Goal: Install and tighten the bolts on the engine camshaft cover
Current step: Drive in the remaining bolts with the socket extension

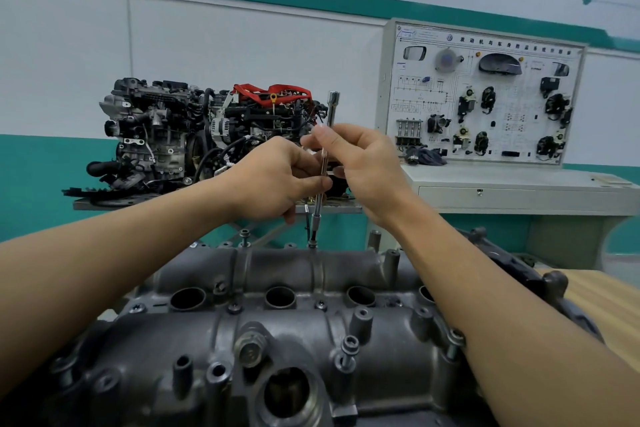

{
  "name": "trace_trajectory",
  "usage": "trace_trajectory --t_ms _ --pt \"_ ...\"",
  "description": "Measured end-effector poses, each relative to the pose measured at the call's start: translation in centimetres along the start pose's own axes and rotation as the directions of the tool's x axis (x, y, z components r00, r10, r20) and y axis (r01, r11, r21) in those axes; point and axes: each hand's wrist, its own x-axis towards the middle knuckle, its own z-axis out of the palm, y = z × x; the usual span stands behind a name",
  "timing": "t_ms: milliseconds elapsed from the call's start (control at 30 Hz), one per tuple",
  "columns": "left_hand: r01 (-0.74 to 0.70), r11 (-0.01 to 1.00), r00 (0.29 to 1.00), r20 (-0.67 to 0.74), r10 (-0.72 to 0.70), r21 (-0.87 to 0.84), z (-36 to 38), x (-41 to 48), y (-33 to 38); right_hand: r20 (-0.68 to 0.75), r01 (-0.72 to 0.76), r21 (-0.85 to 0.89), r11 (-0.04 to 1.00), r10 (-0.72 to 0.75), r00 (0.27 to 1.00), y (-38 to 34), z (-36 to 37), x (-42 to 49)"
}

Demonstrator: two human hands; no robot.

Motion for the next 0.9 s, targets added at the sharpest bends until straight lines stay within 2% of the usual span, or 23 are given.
trace_trajectory --t_ms 133,200,333,400,533,600,733,833,900 --pt "0.004 1.0 1.0 -0.001 -0.004 0.024 -0.05 -0.07 0.19 0.044 0.02 0.01 1.0 -0.021 0.999 -0.36 -0.05 -0.07" --pt "0.007 1.0 1.0 0.006 -0.007 0.014 -0.05 -0.1 0.2 0.0 0.052 -0.013 0.999 -0.052 0.999 -0.34 0.09 -0.15" --pt "0.001 1.0 1.0 0.032 0.0 -0.023 0.13 -0.21 0.29 -0.15 0.027 0.005 1.0 -0.026 0.988 -0.04 0.01 -0.16" --pt "-0.003 1.0 1.0 0.031 0.003 -0.017 0.1 -0.22 0.28 -0.115 0.021 0.011 1.0 -0.02 0.993 -0.15 0.1 -0.19" --pt "0.001 1.0 1.0 0.022 -0.002 0.028 -0.09 -0.15 0.16 0.049 -0.031 0.079 0.996 0.027 0.998 -0.66 -0.17 -0.26" --pt "0.005 1.0 1.0 0.017 -0.005 0.022 -0.12 -0.18 0.13 0.069 -0.032 0.063 0.997 0.027 0.997 -0.74 -0.36 -0.3" --pt "0.017 1.0 1.0 0.023 -0.017 0.021 0.02 -0.24 0.15 -0.028 0.073 -0.083 0.994 -0.076 0.997 -0.5 0.0 -0.29" --pt "0.025 1.0 0.999 0.034 -0.026 0.018 0.15 -0.21 0.24 -0.102 0.049 -0.051 0.998 -0.054 0.993 -0.29 0.1 -0.23" --pt "0.021 1.0 0.999 0.036 -0.021 0.014 0.17 -0.25 0.3 -0.094 0.032 -0.037 0.999 -0.035 0.995 -0.26 0.11 -0.18"
